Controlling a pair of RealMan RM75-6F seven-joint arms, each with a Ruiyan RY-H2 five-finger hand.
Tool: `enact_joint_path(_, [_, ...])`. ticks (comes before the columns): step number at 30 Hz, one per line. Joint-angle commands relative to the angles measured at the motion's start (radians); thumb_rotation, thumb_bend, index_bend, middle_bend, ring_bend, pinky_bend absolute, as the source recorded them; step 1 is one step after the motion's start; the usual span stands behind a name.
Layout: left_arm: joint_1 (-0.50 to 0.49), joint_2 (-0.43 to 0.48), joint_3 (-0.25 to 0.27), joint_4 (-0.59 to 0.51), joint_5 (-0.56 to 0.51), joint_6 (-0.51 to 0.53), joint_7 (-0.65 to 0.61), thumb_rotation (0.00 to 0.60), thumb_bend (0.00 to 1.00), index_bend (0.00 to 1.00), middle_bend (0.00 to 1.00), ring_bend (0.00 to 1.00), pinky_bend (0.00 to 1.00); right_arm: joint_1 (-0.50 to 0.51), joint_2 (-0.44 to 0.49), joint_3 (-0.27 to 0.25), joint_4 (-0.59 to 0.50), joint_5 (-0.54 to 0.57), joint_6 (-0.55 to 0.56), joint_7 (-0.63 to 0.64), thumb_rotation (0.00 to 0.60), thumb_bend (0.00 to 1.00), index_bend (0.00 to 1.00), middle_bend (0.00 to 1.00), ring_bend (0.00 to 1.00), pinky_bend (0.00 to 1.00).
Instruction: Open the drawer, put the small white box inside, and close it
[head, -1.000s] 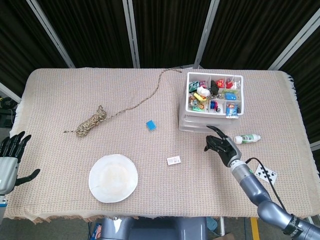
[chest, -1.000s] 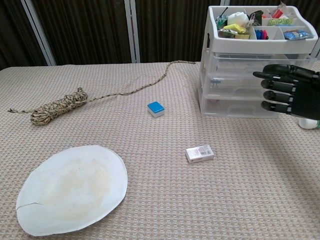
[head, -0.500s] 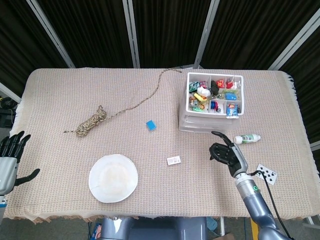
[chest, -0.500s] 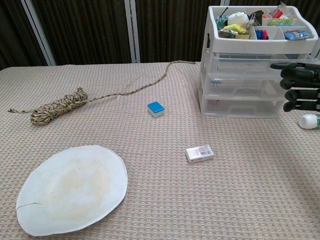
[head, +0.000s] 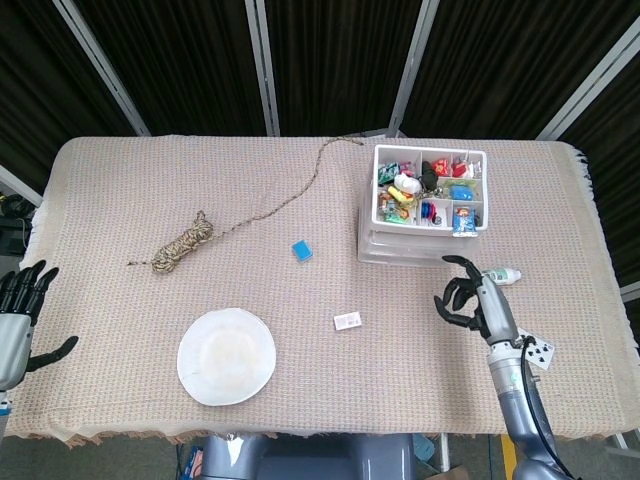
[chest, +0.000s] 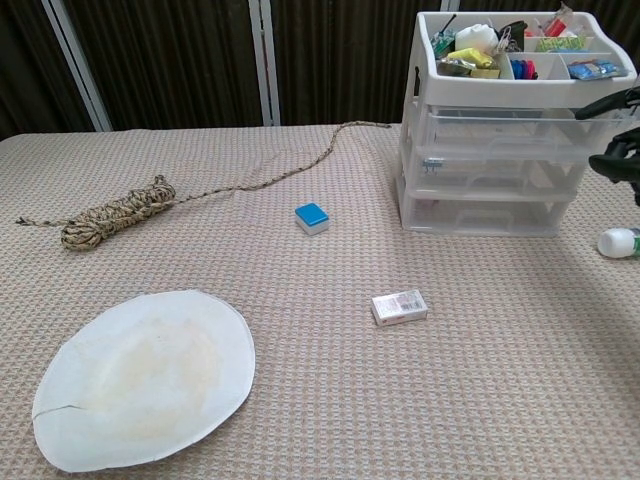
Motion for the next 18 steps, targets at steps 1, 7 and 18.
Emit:
enact_joint_path(1, [0.001, 0.010, -0.004, -0.009, 0.000, 0.005, -0.004, 0.600, 0.21, 0.06, 0.00, 0.00, 0.00, 0.058, -0.015, 0.016, 0.030, 0.092, 0.077, -0.149, 0.600, 0.30, 0.21, 0.64, 0.64, 0.57])
enact_joint_path(7, [0.002, 0.030, -0.006, -0.025, -0.003, 0.005, -0.014, 0.600, 0.21, 0.06, 0.00, 0.00, 0.00, 0.105, -0.029, 0.026, 0.056, 0.174, 0.116, -0.269, 0.600, 0.30, 0.21, 0.64, 0.64, 0.57])
enact_joint_path(18, [0.002, 0.035, -0.005, -0.030, 0.000, 0.005, -0.014, 0.600, 0.21, 0.06, 0.00, 0.00, 0.00, 0.150, -0.048, 0.024, 0.056, 0.241, 0.139, -0.333, 0.600, 0.30, 0.21, 0.64, 0.64, 0.57])
